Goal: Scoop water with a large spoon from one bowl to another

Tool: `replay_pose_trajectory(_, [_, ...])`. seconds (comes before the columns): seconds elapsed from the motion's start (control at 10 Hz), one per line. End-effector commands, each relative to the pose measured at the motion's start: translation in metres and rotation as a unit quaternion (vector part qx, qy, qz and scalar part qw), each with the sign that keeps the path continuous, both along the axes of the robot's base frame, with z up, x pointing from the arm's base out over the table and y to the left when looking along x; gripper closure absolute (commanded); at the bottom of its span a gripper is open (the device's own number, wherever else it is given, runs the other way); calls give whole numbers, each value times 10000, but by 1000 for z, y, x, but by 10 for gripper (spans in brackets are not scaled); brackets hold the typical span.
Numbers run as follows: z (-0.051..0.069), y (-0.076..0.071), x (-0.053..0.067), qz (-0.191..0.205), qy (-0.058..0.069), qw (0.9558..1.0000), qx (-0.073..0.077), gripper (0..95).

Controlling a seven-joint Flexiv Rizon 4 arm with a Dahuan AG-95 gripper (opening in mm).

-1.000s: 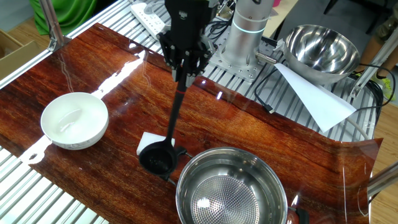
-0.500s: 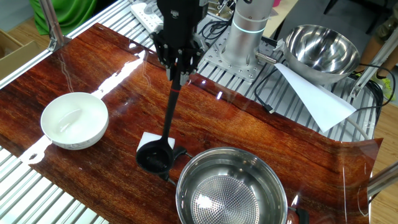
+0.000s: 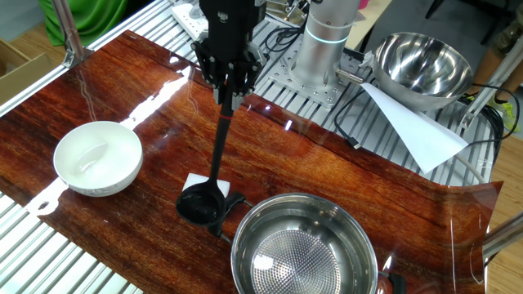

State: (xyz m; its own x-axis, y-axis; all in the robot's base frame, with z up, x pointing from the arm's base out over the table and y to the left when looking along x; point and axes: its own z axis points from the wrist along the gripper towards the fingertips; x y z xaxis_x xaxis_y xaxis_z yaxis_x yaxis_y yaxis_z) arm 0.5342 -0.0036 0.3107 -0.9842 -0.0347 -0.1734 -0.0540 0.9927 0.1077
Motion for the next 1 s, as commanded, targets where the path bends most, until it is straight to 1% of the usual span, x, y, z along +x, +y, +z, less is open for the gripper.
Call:
replay_pose_trajectory(0.1, [-1, -5, -2, 27, -10, 10000, 24, 950])
replay_pose_trajectory(0.4, [-4, -12, -6, 62, -114, 9999, 30, 950])
replay_pose_trajectory(0.5, [-4, -13, -7, 61, -117, 9999, 31, 950])
replay_pose_trajectory(0.7, [-3, -16, -10, 78, -162, 9998, 7, 950])
replay_pose_trajectory(0.8, [-3, -17, -11, 84, -168, 9998, 6, 950])
replay_pose_trajectory(1.0, [-5, -19, -12, 109, -220, 9997, 12, 950])
